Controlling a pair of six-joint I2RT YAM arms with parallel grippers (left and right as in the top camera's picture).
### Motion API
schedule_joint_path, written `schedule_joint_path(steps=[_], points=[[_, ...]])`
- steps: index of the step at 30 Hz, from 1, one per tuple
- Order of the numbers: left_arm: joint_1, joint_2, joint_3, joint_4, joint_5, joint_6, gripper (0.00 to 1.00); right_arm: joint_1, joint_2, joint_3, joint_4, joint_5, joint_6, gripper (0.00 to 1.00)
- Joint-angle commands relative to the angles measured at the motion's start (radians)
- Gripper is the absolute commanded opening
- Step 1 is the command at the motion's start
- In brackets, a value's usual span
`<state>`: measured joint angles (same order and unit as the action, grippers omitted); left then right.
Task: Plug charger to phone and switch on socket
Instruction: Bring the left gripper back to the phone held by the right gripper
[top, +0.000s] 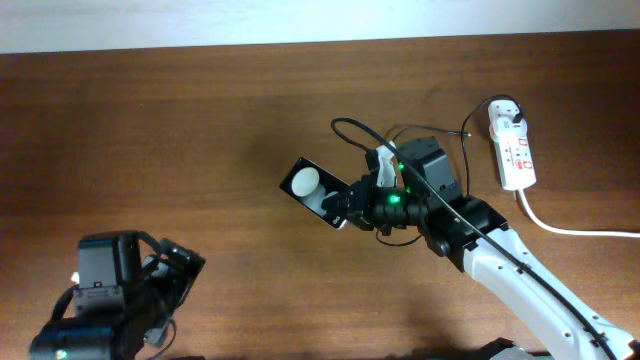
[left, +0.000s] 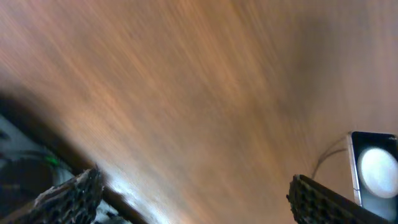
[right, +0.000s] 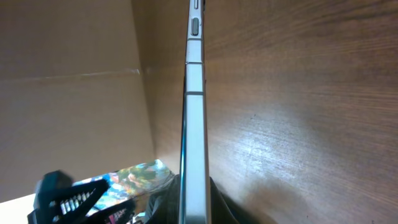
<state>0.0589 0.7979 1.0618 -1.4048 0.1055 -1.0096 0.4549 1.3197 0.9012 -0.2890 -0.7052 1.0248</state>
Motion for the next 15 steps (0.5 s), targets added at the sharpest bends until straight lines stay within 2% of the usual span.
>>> schedule_joint_path(steps=[1, 4, 7, 10, 13, 14, 15], points=[[0.005, -0.001, -0.108, 0.098, 0.219, -0.128, 0.99, -0.001, -0.006, 0.011, -0.008, -0.052, 0.006, 0.04], [0.005, 0.013, -0.234, 0.226, 0.365, -0.204, 0.99, -0.001, -0.006, 0.011, -0.06, -0.051, 0.006, 0.04], [0.005, 0.055, -0.254, 0.229, 0.413, -0.295, 0.99, -0.004, -0.006, 0.011, -0.095, -0.051, 0.062, 0.04], [0.005, 0.093, -0.254, 0.275, 0.478, -0.304, 0.99, -0.004, -0.006, 0.011, -0.102, -0.051, 0.165, 0.04], [0.005, 0.13, -0.254, 0.28, 0.483, -0.324, 0.99, -0.003, -0.006, 0.011, -0.1, -0.051, 0.198, 0.04], [0.005, 0.147, -0.254, 0.311, 0.486, -0.379, 0.99, -0.003, -0.006, 0.011, -0.101, -0.054, 0.22, 0.04], [0.005, 0.156, -0.254, 0.37, 0.498, -0.382, 0.99, -0.002, -0.006, 0.011, -0.101, -0.068, 0.251, 0.04]])
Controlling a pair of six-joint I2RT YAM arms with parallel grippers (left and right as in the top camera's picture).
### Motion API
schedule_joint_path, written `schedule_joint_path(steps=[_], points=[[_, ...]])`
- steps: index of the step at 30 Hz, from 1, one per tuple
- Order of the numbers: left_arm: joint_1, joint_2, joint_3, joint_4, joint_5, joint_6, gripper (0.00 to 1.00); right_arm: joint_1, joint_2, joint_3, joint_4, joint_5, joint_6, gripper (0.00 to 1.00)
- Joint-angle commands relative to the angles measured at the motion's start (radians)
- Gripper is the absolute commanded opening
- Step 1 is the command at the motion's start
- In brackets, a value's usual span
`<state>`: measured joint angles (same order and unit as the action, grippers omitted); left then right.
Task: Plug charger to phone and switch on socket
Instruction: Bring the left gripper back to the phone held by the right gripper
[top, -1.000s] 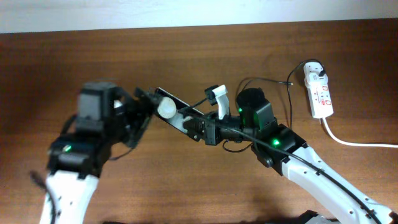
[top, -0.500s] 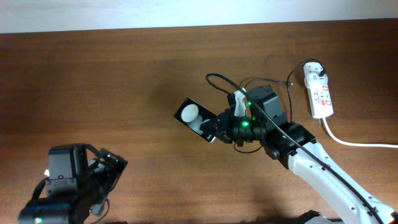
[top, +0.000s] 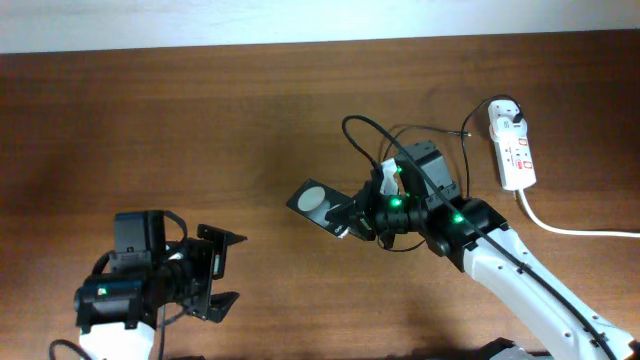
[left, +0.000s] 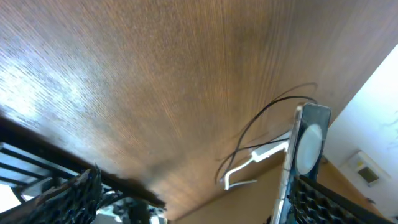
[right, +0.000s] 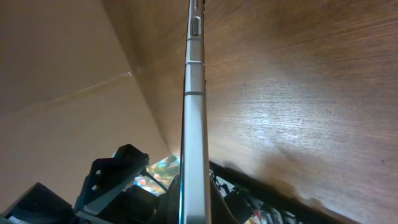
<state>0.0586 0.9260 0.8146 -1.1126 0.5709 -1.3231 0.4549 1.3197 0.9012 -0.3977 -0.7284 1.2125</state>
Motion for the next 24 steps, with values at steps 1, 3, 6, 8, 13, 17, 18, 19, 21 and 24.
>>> schedule_joint_path(steps=[1, 3, 6, 8, 13, 17, 18, 19, 21, 24], points=[[0.002, 0.035, -0.007, 0.136, 0.05, -0.068, 0.99, 0.004, -0.006, 0.011, 0.008, -0.064, 0.107, 0.04], [-0.039, 0.061, -0.007, 0.326, 0.078, -0.068, 0.99, 0.032, -0.006, 0.011, 0.01, -0.098, 0.215, 0.04], [-0.138, 0.113, -0.007, 0.461, 0.076, -0.069, 0.99, 0.084, -0.006, 0.011, 0.018, -0.103, 0.307, 0.04], [-0.197, 0.172, -0.007, 0.48, 0.077, -0.076, 0.99, 0.103, -0.006, 0.011, 0.02, -0.108, 0.353, 0.04], [-0.216, 0.243, -0.007, 0.481, 0.183, -0.076, 0.98, 0.1, -0.006, 0.011, 0.056, 0.019, 0.401, 0.04], [-0.216, 0.243, -0.007, 0.55, 0.266, -0.111, 0.94, 0.101, -0.006, 0.011, 0.268, 0.037, 0.414, 0.04], [-0.216, 0.243, -0.007, 0.579, 0.279, -0.137, 0.93, 0.101, -0.006, 0.011, 0.267, 0.033, 0.439, 0.04], [-0.216, 0.243, -0.007, 0.61, 0.279, -0.158, 0.9, 0.101, -0.006, 0.011, 0.267, 0.025, 0.475, 0.04], [-0.216, 0.243, -0.007, 0.663, 0.252, -0.177, 0.85, 0.114, -0.006, 0.011, 0.267, 0.003, 0.567, 0.07], [-0.216, 0.243, -0.007, 0.679, 0.204, -0.18, 0.72, 0.147, -0.006, 0.011, 0.268, -0.02, 0.658, 0.08]])
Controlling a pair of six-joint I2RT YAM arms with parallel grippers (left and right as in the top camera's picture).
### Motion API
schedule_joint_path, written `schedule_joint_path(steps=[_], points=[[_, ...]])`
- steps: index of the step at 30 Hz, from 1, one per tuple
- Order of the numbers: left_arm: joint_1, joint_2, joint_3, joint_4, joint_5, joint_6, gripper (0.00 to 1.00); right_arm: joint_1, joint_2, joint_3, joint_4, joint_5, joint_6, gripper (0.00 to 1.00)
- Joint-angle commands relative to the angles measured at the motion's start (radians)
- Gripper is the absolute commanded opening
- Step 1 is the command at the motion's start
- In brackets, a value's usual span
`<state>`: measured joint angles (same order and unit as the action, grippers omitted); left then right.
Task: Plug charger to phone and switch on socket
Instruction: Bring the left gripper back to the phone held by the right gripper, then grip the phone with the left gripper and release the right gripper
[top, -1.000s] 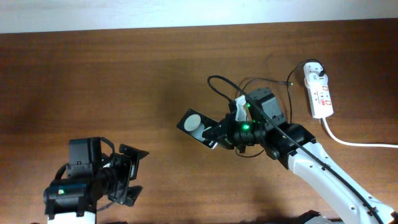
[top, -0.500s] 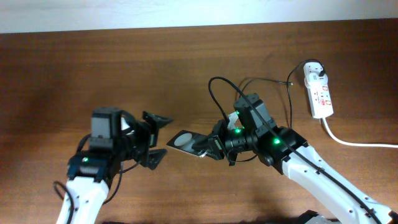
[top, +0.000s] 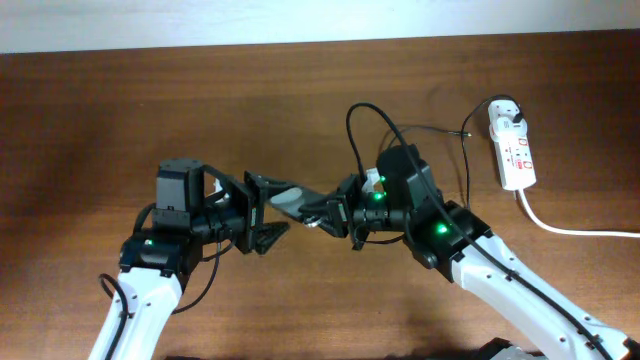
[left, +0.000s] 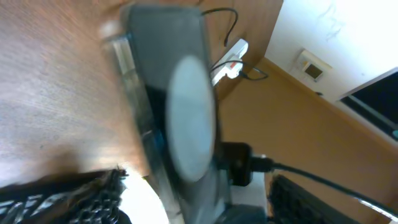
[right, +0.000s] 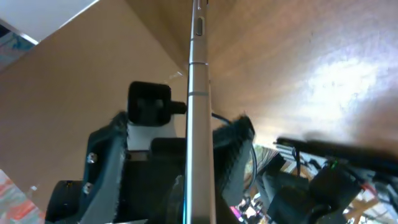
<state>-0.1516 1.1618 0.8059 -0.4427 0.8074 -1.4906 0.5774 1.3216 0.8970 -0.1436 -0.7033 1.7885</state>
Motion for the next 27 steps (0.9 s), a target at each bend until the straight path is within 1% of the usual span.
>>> schedule_joint_path(steps=[1, 4, 5, 6, 7, 9, 10, 11, 19, 22, 24, 25, 27], points=[[-0.006, 0.007, 0.002, 0.009, -0.048, -0.013, 0.67, 0.034, -0.008, 0.016, 0.014, -0.053, 0.114, 0.05], [-0.006, 0.007, 0.002, 0.009, -0.058, -0.013, 0.61, 0.04, -0.008, 0.016, 0.014, -0.063, 0.132, 0.04], [-0.006, 0.007, 0.002, 0.01, -0.065, -0.015, 0.56, 0.04, -0.008, 0.016, 0.014, -0.072, 0.14, 0.04], [-0.006, 0.007, 0.002, 0.011, -0.076, -0.031, 0.44, 0.04, -0.008, 0.016, 0.014, -0.072, 0.148, 0.04], [-0.006, 0.007, 0.002, 0.021, -0.076, -0.032, 0.4, 0.04, -0.008, 0.016, 0.014, -0.076, 0.162, 0.04], [-0.006, 0.007, 0.002, 0.049, -0.075, -0.032, 0.35, 0.04, -0.008, 0.016, 0.037, -0.076, 0.17, 0.04], [-0.006, 0.007, 0.002, 0.05, -0.075, -0.032, 0.3, 0.04, -0.008, 0.016, 0.044, -0.075, 0.185, 0.04], [-0.006, 0.007, 0.002, 0.05, -0.075, -0.032, 0.28, 0.04, -0.008, 0.016, 0.051, -0.075, 0.188, 0.04], [-0.011, 0.007, 0.002, 0.072, -0.072, -0.097, 0.27, 0.04, -0.008, 0.016, 0.055, -0.066, 0.211, 0.04], [-0.04, 0.007, 0.002, 0.076, -0.071, -0.187, 0.27, 0.04, -0.008, 0.016, 0.055, -0.048, 0.211, 0.04], [-0.051, 0.007, 0.002, 0.076, -0.071, -0.204, 0.26, 0.04, -0.008, 0.016, 0.055, -0.043, 0.211, 0.04], [-0.051, 0.007, 0.002, 0.076, -0.061, -0.204, 0.25, 0.04, -0.008, 0.016, 0.055, -0.04, 0.211, 0.04], [-0.051, 0.007, 0.002, 0.076, -0.045, -0.222, 0.16, 0.04, -0.008, 0.016, 0.055, -0.026, 0.21, 0.04]])
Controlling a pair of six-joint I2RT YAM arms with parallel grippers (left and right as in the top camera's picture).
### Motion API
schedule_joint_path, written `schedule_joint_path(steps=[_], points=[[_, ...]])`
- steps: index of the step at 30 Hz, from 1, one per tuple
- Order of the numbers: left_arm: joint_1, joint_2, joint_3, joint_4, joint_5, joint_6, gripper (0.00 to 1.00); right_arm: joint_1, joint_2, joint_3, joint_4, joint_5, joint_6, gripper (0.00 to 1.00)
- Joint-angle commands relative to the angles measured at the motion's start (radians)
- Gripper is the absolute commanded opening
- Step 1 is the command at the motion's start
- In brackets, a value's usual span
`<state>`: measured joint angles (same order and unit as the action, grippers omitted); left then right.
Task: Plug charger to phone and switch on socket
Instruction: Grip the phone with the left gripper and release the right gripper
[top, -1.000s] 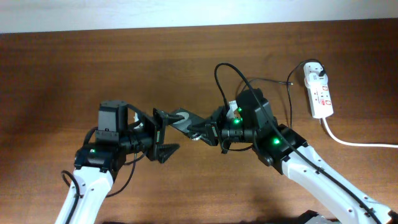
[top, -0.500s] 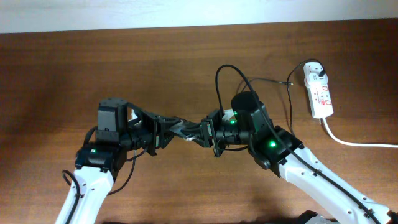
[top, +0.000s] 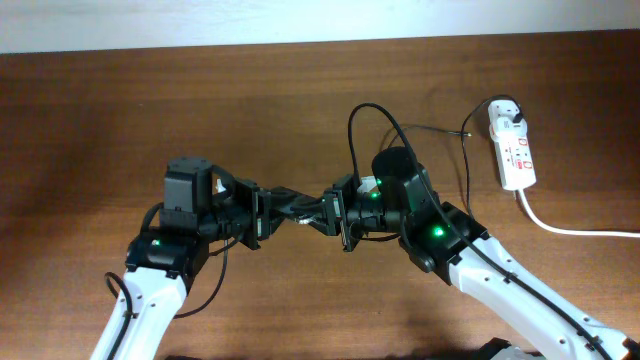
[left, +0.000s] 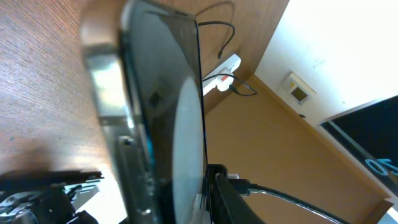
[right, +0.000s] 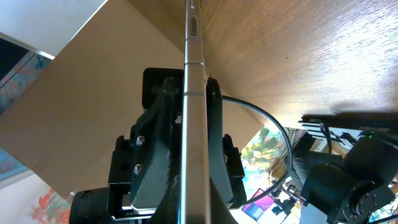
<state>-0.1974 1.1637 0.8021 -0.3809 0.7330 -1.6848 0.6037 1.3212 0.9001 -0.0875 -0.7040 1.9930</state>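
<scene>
The phone (top: 295, 208), dark with a pale round disc on its back, hangs above the table's middle between both arms. My right gripper (top: 335, 215) is shut on its right end, and my left gripper (top: 262, 214) is shut on its left end. The right wrist view shows the phone (right: 194, 124) edge-on, with the left gripper's black fingers (right: 155, 149) pressed on both sides. In the left wrist view the phone (left: 168, 124) fills the jaws. The black charger cable (top: 352, 125) loops behind the right arm towards the white socket strip (top: 512, 150). Its plug end is not clearly visible.
The socket strip (left: 222, 67) lies at the table's far right with a white mains cord (top: 570, 228) running off the right edge. Bare brown table (top: 150, 100) stretches to the left and back. The cable loop stands up over the right wrist.
My left gripper stood open around the phone's free end and is now shut on it. The phone lies flatter between the two grippers, and the right gripper still holds its other end.
My right gripper held the phone over the table's middle while the left arm sat at the front left corner. The left arm then stood nearer with open jaws, then had them around the phone's free end. Now both grippers hold the phone.
</scene>
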Motion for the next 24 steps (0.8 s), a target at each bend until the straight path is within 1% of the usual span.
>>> schedule_joint_path(steps=[1, 2, 3, 4, 5, 8, 10, 11, 12, 13, 14, 16, 17, 19, 21, 24], points=[[-0.006, 0.005, 0.005, 0.014, 0.029, -0.027, 0.14, 0.013, -0.007, 0.013, -0.001, -0.025, 0.005, 0.04], [-0.006, 0.005, 0.005, 0.014, 0.029, -0.027, 0.1, 0.013, -0.007, 0.013, -0.002, -0.025, 0.001, 0.05], [-0.006, 0.005, 0.005, 0.013, 0.028, -0.027, 0.04, 0.013, -0.007, 0.013, -0.002, -0.025, 0.002, 0.09], [-0.006, 0.005, 0.005, 0.013, 0.026, -0.027, 0.0, 0.013, -0.007, 0.013, -0.002, -0.025, 0.002, 0.15], [-0.006, 0.005, 0.005, 0.013, 0.024, -0.027, 0.0, 0.013, -0.007, 0.013, -0.002, -0.025, 0.002, 0.2], [-0.005, 0.005, 0.005, 0.013, -0.024, -0.027, 0.0, 0.013, -0.007, 0.013, -0.014, -0.025, 0.0, 0.31], [-0.004, 0.005, 0.005, 0.014, -0.091, 0.017, 0.0, 0.011, -0.007, 0.013, -0.058, -0.023, -0.046, 0.41], [0.002, 0.005, 0.005, 0.013, -0.13, 0.061, 0.0, 0.011, -0.007, 0.013, -0.089, 0.006, -0.116, 0.49], [0.013, 0.006, 0.005, 0.013, -0.142, 0.093, 0.0, 0.01, -0.007, 0.013, -0.117, 0.035, -0.185, 0.54], [0.04, 0.014, 0.005, 0.013, -0.14, 0.15, 0.0, 0.01, -0.007, 0.013, -0.166, 0.08, -0.294, 0.63], [0.066, 0.025, 0.005, 0.013, -0.113, 0.198, 0.0, 0.01, -0.007, 0.013, -0.195, 0.112, -0.377, 0.69], [0.105, 0.074, 0.005, 0.013, 0.0, 0.252, 0.0, 0.01, -0.007, 0.013, -0.288, 0.197, -0.553, 0.84], [0.113, 0.104, 0.005, 0.014, 0.048, 0.275, 0.0, 0.01, -0.007, 0.013, -0.336, 0.235, -0.59, 0.88], [0.12, 0.208, 0.005, 0.013, 0.188, 0.362, 0.0, 0.01, -0.007, 0.013, -0.461, 0.36, -0.636, 0.96], [0.12, 0.3, 0.005, 0.013, 0.322, 0.452, 0.0, 0.002, -0.007, 0.013, -0.571, 0.455, -0.636, 0.98], [0.12, 0.387, 0.005, 0.013, 0.516, 0.536, 0.0, -0.028, -0.007, 0.013, -0.733, 0.542, -0.636, 0.99]])
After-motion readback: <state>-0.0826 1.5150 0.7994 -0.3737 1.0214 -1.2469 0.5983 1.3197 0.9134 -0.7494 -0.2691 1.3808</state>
